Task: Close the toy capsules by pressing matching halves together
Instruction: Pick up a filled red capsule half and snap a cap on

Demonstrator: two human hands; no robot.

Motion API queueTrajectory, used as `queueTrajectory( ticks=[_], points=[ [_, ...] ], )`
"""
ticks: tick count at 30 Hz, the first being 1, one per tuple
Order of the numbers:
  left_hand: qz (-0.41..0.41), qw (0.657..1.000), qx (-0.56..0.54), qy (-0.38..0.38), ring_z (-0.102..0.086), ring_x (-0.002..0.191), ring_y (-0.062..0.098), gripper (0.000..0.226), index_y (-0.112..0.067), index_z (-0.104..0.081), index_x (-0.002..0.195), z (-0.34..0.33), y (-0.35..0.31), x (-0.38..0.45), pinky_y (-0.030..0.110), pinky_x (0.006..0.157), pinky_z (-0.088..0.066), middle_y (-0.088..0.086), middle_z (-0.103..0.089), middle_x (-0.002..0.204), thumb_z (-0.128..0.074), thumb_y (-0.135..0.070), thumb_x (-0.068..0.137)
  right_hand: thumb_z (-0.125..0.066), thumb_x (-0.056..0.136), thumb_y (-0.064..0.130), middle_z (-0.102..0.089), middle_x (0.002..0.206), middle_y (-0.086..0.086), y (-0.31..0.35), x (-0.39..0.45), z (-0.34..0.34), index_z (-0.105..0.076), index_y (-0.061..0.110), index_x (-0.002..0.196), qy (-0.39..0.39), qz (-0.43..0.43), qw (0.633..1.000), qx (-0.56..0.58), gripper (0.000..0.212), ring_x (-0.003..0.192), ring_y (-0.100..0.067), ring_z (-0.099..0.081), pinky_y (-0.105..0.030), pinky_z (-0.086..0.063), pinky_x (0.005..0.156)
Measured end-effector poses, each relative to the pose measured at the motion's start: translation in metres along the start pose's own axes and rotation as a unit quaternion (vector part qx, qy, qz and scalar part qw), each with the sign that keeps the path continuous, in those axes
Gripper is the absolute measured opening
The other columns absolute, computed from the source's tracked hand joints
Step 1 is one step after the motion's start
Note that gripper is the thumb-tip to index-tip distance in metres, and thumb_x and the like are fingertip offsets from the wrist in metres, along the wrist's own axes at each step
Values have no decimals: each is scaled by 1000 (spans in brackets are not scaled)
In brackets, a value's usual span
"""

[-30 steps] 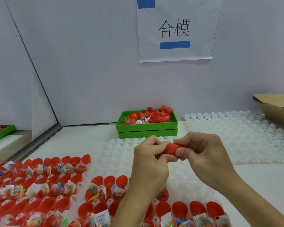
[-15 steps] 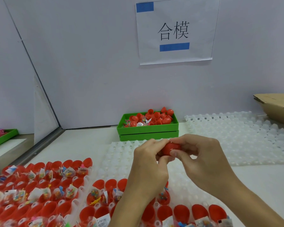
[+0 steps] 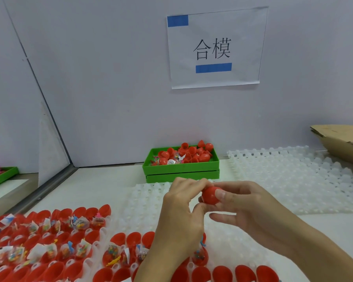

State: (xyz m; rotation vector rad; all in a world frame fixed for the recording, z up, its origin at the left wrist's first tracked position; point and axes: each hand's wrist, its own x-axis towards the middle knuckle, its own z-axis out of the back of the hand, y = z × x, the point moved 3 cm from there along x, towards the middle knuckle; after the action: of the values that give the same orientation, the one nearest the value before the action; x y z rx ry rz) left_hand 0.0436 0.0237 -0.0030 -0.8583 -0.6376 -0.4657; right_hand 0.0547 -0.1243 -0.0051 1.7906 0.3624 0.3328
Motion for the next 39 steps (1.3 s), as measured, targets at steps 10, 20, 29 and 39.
queueTrajectory(
  ticks=[10,20,29,39],
  points=[
    [30,997,-62,23,-56,106,8,38,-28,-72,97,2,-2,0,14,88,-46,-18,-59,101,-67,5,78,-71,82,31,-68,105,-16,-4,0,-5,-74,-1,95,65,-28,992,108,34,96,-28,-66,-34,-56,85],
    [231,896,-367,93,-68,110,15,57,-22,-69,119,-10,8,-2,30,93,-55,0,-74,112,-83,-48,70,-59,84,14,-70,110,-25,-3,4,-10,-74,-3,104,1,88,992,91,30,107,-33,-69,-28,-57,84],
    [247,860,-443,61,-70,105,25,39,-11,-74,108,-18,12,-3,33,93,-56,12,-75,104,-71,-26,72,-68,73,14,-74,104,-18,-13,8,-8,-78,8,99,-57,147,987,19,29,102,-29,-71,-28,-58,83],
    [197,899,-383,74,-70,103,12,35,-32,-74,105,-13,4,-2,22,86,-55,-3,-76,102,-75,-32,71,-68,75,14,-73,101,-22,-10,9,-5,-77,5,99,-22,132,988,75,28,94,-29,-73,-28,-58,79]
  ],
)
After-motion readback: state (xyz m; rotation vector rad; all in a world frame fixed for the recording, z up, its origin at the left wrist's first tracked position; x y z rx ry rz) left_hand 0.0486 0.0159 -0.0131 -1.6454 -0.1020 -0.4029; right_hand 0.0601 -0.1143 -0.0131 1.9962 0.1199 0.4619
